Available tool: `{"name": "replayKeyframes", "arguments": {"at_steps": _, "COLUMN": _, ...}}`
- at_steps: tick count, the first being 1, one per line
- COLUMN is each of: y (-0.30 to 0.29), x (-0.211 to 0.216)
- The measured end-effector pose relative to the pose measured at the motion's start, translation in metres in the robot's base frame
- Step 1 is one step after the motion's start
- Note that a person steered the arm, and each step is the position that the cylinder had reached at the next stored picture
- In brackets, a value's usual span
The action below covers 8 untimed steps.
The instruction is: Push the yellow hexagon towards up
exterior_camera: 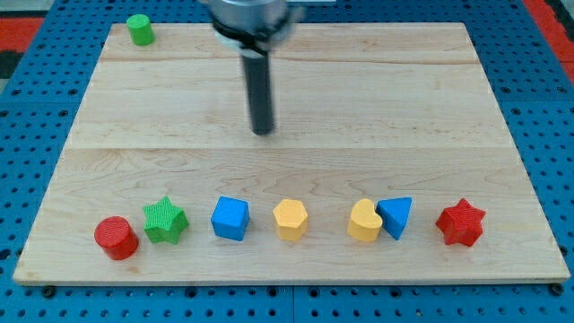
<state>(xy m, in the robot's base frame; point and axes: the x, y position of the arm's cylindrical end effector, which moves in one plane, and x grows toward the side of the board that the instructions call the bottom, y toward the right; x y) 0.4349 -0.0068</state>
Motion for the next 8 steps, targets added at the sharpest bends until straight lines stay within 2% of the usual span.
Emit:
{"name": "replayKeyframes", "arguments": {"at_steps": 2, "y": 0.037, "x": 0.116}}
{"name": "replayKeyframes", "arguments": {"at_steps": 3, "y": 0.039, "x": 0.129}}
{"name": "replayKeyframes", "arguments": {"at_steps": 4, "y": 0.032, "x": 0.179}}
{"name": "replayKeyframes", "arguments": {"at_steps": 5, "y": 0.026, "x": 0.182}}
{"name": "replayKeyframes", "arguments": {"at_steps": 6, "y": 0.018, "x": 0.158}}
{"name": "replayKeyframes", "arguments": {"at_steps": 7, "y": -0.020, "x": 0.162}}
{"name": "replayKeyframes", "arguments": {"at_steps": 8, "y": -0.014, "x": 0.157}}
